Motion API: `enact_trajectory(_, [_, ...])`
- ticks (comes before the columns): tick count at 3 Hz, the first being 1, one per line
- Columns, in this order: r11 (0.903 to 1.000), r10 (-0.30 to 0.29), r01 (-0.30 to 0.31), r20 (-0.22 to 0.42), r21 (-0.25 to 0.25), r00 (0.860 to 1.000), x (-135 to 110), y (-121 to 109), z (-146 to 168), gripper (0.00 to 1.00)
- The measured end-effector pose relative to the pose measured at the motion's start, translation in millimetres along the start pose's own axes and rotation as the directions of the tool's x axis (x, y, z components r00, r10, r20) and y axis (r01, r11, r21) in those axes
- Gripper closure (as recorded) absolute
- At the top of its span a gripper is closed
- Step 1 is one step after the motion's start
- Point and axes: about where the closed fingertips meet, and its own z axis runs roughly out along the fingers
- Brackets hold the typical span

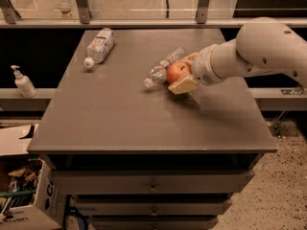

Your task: Move apple near water bottle

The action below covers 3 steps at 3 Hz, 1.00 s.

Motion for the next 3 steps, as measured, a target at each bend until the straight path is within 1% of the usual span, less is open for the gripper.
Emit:
enact_trajectory(2, [1.0000,0.008,-0.008,-0.022,0.000,1.000,-0.9,2.5,1.1,0.13])
enact_trajectory(3, [1.0000,0.010,-0.010,-0.026,0.001,1.000,-0.7,2.7,0.5,0.00])
